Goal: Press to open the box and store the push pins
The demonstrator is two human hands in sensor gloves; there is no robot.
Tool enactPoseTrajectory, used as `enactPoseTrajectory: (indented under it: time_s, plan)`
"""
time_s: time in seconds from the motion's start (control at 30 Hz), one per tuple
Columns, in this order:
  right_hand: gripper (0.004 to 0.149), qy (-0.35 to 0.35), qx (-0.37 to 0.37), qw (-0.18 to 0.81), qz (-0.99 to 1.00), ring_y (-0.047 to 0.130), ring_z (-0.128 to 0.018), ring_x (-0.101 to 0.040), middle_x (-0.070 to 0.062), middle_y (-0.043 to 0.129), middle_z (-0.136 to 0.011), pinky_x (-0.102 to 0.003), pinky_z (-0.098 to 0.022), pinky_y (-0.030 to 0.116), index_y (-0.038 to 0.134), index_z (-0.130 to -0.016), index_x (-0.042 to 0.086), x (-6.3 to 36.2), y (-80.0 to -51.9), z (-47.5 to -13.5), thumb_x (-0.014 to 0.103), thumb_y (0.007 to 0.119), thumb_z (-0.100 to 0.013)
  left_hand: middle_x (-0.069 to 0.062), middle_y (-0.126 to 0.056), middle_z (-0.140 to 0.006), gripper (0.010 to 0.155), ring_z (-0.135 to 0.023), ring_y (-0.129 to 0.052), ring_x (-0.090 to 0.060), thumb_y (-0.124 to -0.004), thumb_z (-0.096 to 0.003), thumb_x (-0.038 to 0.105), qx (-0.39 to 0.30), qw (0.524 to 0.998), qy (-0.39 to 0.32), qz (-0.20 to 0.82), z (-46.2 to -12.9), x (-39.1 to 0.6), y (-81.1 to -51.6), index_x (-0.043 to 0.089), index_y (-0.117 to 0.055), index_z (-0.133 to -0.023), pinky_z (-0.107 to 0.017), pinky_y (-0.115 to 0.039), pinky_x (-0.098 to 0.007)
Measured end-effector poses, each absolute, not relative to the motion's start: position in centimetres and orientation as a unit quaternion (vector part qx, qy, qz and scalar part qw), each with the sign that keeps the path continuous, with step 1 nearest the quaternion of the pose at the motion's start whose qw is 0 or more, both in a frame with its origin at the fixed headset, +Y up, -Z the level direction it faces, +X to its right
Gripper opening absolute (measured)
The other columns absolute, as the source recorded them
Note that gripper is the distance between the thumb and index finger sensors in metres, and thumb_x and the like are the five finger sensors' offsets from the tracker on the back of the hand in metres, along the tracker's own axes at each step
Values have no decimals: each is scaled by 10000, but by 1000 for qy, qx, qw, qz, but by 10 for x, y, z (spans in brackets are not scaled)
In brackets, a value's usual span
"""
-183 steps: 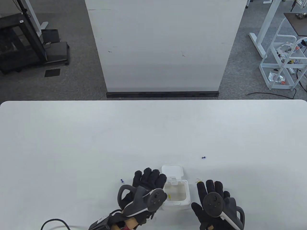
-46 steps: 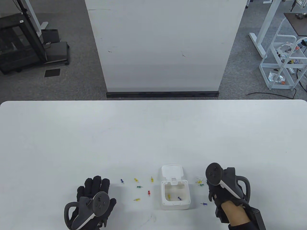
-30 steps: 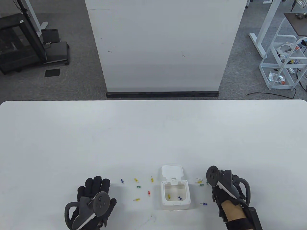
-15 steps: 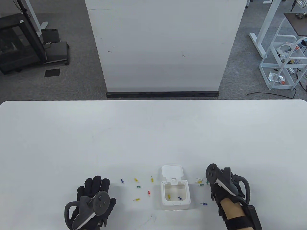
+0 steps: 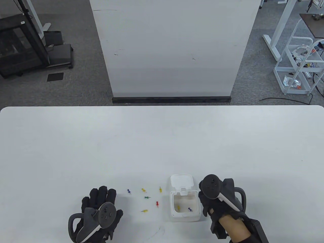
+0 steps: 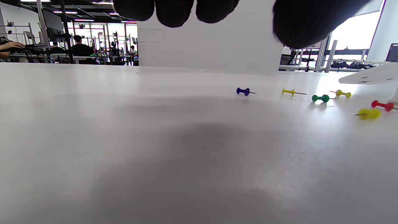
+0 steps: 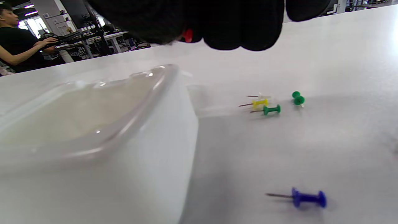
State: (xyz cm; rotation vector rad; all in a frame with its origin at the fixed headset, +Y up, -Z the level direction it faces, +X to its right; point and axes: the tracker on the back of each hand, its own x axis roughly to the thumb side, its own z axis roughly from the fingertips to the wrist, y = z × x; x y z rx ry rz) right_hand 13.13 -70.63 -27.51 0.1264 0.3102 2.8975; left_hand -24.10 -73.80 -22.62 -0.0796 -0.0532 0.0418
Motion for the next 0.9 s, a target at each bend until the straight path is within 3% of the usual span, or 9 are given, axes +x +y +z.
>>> enactPoseTrajectory:
  time_s: [0.53,0.73,0.9]
  plan:
    - [469,94,96,78,988,712,-867,-370,-36,726,-919,-601,-722,553,673,-908,263,103,-707,-264,354,829,-474,-103,-334,-1196,794,-1101,-352,-441,-693,-456,599,-38,999,-28,24,-225,-242,-738,276,-350,-1095,-784,-344,-644]
    - [486,89,90,72,989,709,-872,-372,-36,720,-930,-601,-723,552,661,-921,256,112,-705,-265,344,828,-474,-102,-334,-1196,791,-1102,-354,-439,-694,-458,596,-40,998,-29,27,-225,-243,-738,277,-350,-1095,-783,-345,-644]
    - [485,80,39,61,994,729,-854,-378,-45,742,-915,-603,-717,559,670,-923,247,140,-704,-270,337,831,-474,-103,-334,-1197,793,-1101,-353,-440,-693,-457,599,-41,998,-30,29,-225,-243,-738,276,-350,-1095,-783,-345,-644]
